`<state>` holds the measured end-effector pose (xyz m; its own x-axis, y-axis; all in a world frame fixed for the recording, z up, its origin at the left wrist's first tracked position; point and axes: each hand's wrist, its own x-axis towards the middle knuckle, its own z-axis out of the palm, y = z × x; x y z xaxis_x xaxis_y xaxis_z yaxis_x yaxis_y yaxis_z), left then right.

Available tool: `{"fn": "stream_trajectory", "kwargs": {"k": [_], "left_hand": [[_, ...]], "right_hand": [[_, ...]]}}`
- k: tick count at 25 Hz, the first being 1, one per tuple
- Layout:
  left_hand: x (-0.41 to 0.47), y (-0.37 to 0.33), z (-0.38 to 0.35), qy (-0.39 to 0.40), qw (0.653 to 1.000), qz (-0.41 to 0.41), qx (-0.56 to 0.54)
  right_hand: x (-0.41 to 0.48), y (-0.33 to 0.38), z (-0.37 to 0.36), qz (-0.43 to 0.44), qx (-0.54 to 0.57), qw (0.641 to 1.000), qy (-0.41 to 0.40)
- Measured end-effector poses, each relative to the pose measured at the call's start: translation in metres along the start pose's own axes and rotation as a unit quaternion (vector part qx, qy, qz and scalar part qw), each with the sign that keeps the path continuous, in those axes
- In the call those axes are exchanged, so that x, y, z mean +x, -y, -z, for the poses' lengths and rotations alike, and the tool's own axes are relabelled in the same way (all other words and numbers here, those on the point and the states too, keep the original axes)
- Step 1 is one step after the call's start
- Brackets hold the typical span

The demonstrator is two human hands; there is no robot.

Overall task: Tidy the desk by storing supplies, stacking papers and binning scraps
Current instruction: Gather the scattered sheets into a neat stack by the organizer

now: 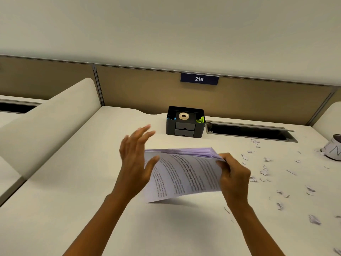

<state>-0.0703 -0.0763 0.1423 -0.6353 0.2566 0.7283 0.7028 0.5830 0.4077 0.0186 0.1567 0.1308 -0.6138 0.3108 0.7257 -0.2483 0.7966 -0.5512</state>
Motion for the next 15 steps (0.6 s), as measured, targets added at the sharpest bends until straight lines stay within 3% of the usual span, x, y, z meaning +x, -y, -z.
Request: {"fn": "stream_trajectory", "kwargs": {"k": [2,5,7,9,11,15], "left_hand": [[0.018,-0.012,0.003,0.043,0.997,-0.057,0.007],[0.031,-0.015,0.007,0.096,0.992,-0.052,-0.056],[0.032,-0.013,0.005,0.056,0.992,-0.032,-0.108],[0.028,-0.016,0.003,-0.004,0.992,0.011,-0.128],[0.022,-0.019,0.001,-0.045,0.98,0.108,-0.161],[0.013,-0.015,0.005,-0.086,0.918,0.269,-0.278]], "right_hand": [[0.02,0.017,0.008,0.085,-0.009,0.996,0.024],[0.046,0.033,0.017,0.185,-0.035,0.981,0.05],[0.06,0.04,0.02,0.208,-0.076,0.974,0.042],[0.066,0.041,0.018,0.174,-0.1,0.98,-0.005],[0.064,0.038,0.014,0.113,-0.09,0.989,-0.033],[0.035,0.028,0.002,-0.058,0.116,0.991,0.024]]}}
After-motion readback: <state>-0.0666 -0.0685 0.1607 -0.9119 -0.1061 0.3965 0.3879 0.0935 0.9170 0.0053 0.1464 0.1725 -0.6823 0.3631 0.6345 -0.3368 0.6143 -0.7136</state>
